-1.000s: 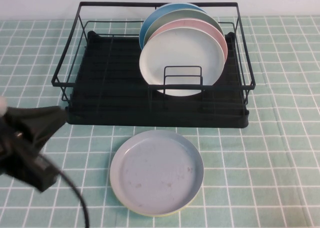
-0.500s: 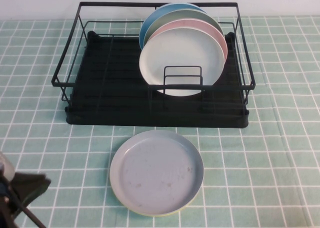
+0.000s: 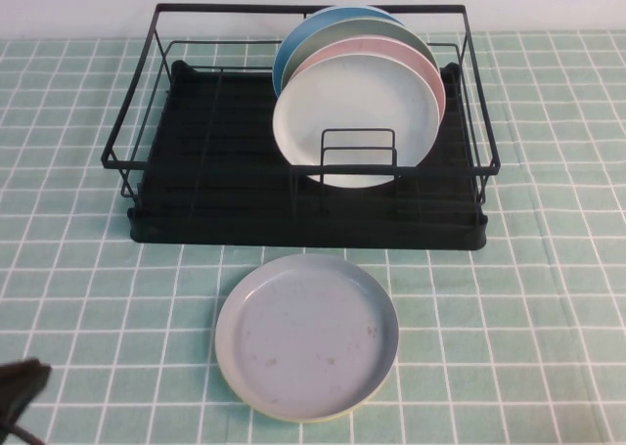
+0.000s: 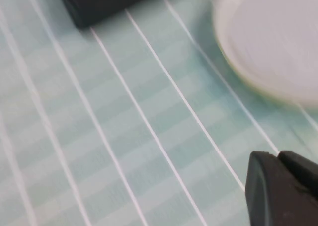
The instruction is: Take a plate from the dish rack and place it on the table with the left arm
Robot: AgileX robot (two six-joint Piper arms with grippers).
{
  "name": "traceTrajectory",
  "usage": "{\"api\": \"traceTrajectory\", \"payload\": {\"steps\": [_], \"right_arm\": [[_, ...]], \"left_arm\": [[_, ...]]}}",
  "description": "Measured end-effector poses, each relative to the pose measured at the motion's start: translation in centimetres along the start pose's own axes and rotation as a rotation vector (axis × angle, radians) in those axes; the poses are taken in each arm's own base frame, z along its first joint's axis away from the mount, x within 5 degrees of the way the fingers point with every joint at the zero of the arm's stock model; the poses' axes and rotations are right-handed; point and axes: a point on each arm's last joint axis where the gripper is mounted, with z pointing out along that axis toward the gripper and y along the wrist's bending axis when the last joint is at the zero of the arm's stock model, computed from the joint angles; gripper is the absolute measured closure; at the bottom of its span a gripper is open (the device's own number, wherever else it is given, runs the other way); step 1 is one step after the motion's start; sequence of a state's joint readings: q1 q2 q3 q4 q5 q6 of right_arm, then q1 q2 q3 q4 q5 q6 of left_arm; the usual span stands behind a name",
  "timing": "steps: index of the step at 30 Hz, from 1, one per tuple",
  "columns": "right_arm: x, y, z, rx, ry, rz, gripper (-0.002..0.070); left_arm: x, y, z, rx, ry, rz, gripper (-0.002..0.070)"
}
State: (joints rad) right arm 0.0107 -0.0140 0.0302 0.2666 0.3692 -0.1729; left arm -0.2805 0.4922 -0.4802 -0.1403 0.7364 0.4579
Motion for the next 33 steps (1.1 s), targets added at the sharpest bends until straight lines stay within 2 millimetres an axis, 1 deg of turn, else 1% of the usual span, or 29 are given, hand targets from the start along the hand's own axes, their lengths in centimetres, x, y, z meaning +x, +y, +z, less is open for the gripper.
{"api": "traceTrajectory", "payload": {"steps": [3,8,11,14,16,18,20,26,29,33], "right_arm": [[0.0,0.0,0.0,0.000,0.000,0.000,0.0694],[0.0,0.0,0.0,0.000,0.000,0.000,0.0694],[0.0,0.0,0.0,0.000,0.000,0.000,0.0694],[0.0,0.0,0.0,0.000,0.000,0.000,0.0694],[0.0,0.0,0.0,0.000,0.000,0.000,0.0694],[0.0,0.0,0.0,0.000,0.000,0.000,0.0694],[0.0,0.0,0.0,0.000,0.000,0.000,0.0694],[0.0,0.0,0.0,0.000,0.000,0.000,0.0694],[0.0,0.0,0.0,0.000,0.000,0.000,0.0694],[0.0,0.0,0.0,0.000,0.000,0.000,0.0694]], "left_arm": [[1.2,0.0,0.1,-0.118,-0.195,0.017,0.0676],[4.6,-0.7,1.3,-0.274,-0.486,0.043,0.0676],[6.5,-1.3,1.9,-0.313,-0.601,0.011,0.0676],[7.3,-1.6,1.7,-0.313,-0.657,-0.035,0.0676],[7.5,-1.7,1.7,-0.302,-0.645,-0.046,0.0676],[8.0,-1.8,2.1,-0.290,-0.588,-0.042,0.0676],[8.6,-1.9,2.4,-0.264,-0.520,-0.077,0.0676],[9.9,-2.2,3.2,-0.191,-0.375,-0.321,0.0676],[10.1,-2.2,3.2,-0.179,-0.364,-0.384,0.0676],[10.1,-2.2,3.2,-0.176,-0.365,-0.403,0.0676]]}}
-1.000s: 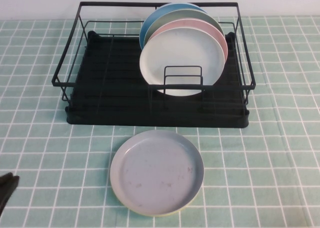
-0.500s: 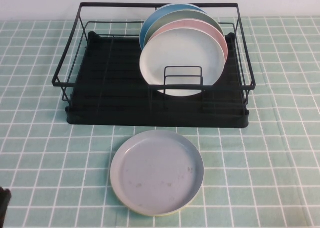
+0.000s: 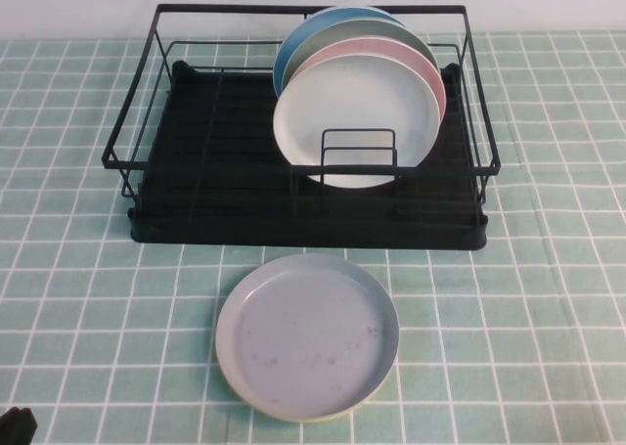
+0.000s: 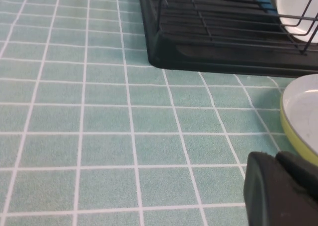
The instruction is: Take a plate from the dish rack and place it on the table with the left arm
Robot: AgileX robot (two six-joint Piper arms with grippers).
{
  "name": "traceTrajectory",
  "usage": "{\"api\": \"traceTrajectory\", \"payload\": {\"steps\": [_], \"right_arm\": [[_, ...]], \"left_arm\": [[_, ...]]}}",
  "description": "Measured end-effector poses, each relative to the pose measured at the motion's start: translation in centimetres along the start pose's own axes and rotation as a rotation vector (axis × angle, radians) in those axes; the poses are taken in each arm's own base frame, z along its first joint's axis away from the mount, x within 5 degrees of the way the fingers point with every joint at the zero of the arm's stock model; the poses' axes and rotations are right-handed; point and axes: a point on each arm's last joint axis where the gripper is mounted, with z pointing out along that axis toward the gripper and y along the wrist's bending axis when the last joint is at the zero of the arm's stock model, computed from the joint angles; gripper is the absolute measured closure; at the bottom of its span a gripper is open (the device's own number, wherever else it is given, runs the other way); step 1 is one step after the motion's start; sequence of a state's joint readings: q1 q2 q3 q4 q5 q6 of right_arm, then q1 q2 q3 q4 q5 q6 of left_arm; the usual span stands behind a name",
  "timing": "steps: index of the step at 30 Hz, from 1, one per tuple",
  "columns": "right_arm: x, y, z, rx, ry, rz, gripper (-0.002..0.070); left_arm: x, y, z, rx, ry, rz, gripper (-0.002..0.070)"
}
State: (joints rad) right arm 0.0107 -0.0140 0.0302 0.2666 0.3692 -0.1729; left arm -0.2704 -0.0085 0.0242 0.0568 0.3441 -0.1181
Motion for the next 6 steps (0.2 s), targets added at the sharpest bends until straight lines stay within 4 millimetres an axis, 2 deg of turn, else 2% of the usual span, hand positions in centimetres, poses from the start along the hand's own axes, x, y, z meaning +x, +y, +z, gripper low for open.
{"api": "traceTrajectory", "payload": {"steps": [6], "right_arm": [[0.00,0.00,0.00,0.000,0.000,0.000,0.0694]], "left_arm": [[0.01,0.19,-0.01,-0.034,0.000,-0.013,0.0676]]}}
